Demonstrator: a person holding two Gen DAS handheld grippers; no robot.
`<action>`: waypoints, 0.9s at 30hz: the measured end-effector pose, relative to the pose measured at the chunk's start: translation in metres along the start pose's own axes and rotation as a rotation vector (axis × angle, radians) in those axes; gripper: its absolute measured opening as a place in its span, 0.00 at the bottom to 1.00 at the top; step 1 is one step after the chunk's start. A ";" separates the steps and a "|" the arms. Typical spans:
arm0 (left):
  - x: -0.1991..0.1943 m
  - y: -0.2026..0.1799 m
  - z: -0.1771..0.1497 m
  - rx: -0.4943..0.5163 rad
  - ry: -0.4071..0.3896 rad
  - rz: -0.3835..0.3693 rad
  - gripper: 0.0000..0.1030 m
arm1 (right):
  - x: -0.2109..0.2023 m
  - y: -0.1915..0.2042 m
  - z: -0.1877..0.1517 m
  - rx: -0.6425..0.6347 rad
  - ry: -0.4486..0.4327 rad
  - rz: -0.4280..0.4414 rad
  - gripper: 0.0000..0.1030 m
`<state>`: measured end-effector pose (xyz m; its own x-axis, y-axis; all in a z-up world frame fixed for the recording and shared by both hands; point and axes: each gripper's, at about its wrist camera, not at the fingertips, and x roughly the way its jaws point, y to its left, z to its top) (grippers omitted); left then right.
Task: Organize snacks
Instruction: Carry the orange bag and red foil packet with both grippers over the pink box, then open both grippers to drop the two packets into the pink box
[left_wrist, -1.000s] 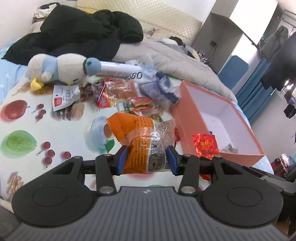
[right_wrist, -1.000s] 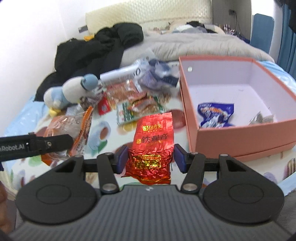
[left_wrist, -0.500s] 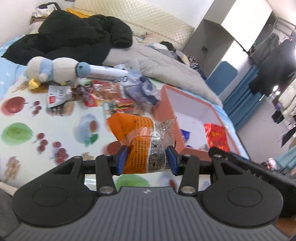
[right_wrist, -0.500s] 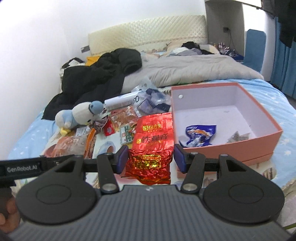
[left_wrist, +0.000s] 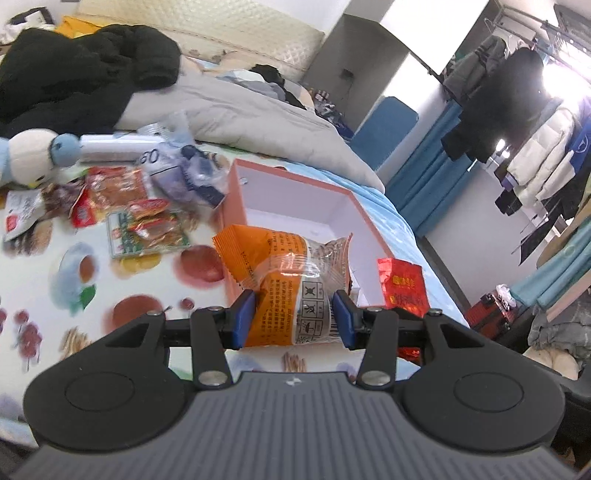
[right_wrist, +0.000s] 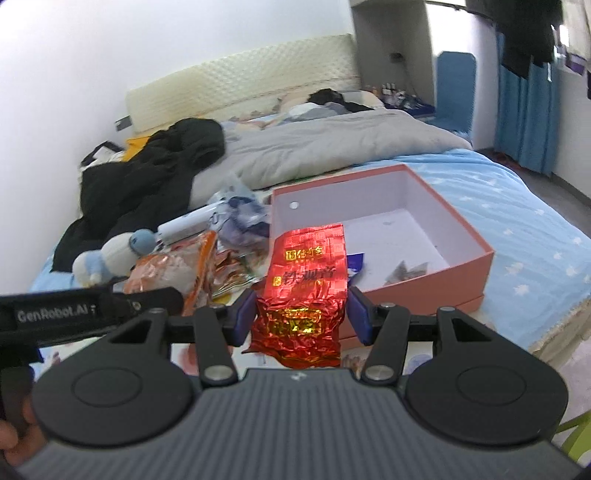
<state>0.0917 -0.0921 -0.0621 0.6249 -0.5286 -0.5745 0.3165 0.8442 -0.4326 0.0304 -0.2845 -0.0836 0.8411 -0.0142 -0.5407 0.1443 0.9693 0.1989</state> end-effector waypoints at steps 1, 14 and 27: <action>0.006 -0.004 0.006 0.014 0.006 -0.002 0.50 | 0.001 -0.004 0.004 0.009 -0.001 -0.004 0.55; 0.139 -0.027 0.079 0.100 0.140 -0.001 0.50 | 0.088 -0.055 0.057 0.073 0.048 -0.029 0.55; 0.267 -0.032 0.103 0.156 0.259 0.024 0.50 | 0.191 -0.107 0.072 0.120 0.179 -0.062 0.55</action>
<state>0.3223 -0.2517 -0.1298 0.4369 -0.4960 -0.7504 0.4218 0.8498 -0.3161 0.2126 -0.4090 -0.1494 0.7241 -0.0185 -0.6894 0.2630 0.9315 0.2513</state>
